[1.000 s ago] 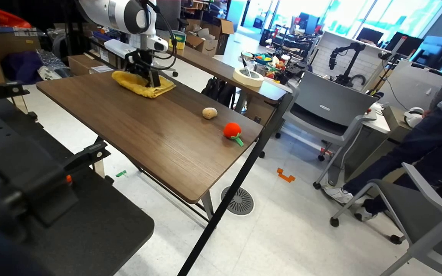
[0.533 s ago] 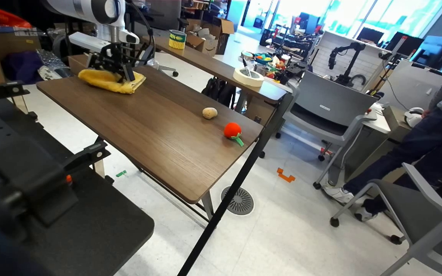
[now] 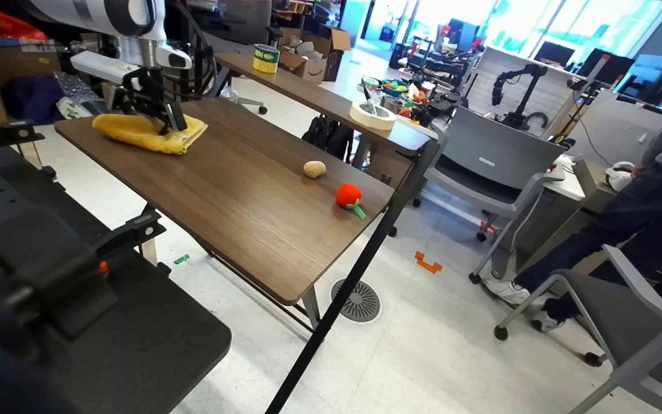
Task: Use the towel to clean the table and move the toys to the left
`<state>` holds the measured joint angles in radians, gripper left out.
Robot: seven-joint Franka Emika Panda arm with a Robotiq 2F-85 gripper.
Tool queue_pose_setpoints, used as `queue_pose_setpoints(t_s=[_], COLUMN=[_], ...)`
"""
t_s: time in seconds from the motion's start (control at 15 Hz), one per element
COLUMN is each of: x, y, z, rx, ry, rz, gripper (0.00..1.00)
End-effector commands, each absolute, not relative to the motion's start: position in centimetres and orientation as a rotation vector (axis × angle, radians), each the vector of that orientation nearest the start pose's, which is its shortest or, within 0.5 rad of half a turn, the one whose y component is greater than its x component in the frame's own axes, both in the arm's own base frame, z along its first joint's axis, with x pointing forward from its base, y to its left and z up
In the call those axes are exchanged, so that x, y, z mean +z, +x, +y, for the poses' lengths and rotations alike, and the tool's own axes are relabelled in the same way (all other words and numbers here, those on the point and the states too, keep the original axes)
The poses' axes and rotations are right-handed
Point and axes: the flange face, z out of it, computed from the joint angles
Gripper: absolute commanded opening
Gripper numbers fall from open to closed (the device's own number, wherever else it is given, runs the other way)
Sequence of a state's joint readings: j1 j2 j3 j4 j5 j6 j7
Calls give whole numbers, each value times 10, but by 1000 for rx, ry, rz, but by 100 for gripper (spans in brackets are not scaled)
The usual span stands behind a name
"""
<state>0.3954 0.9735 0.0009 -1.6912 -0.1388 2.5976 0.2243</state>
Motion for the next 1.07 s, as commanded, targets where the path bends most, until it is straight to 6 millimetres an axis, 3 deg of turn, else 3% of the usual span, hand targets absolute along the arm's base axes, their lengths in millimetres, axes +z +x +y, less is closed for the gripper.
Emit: queue_pose_setpoints(t_s=[0.0, 0.27, 0.6, 0.67, 0.73, 0.87, 0.93, 1.0], x=[12, -20, -29, -35, -29, -4, 23, 23], y=[590, 605, 610, 609, 610, 611, 626, 626], z=[155, 67, -19, -26, -21, 11, -10, -5], rx=[25, 113, 144, 185, 221, 243, 144, 157], ry=[-3267, -3287, -3217, -3182, -3155, -3139, -3160, -3157], rz=[-155, 194, 617, 675, 691, 520, 592, 570], gripper=[100, 100, 100, 100, 100, 100, 100, 100])
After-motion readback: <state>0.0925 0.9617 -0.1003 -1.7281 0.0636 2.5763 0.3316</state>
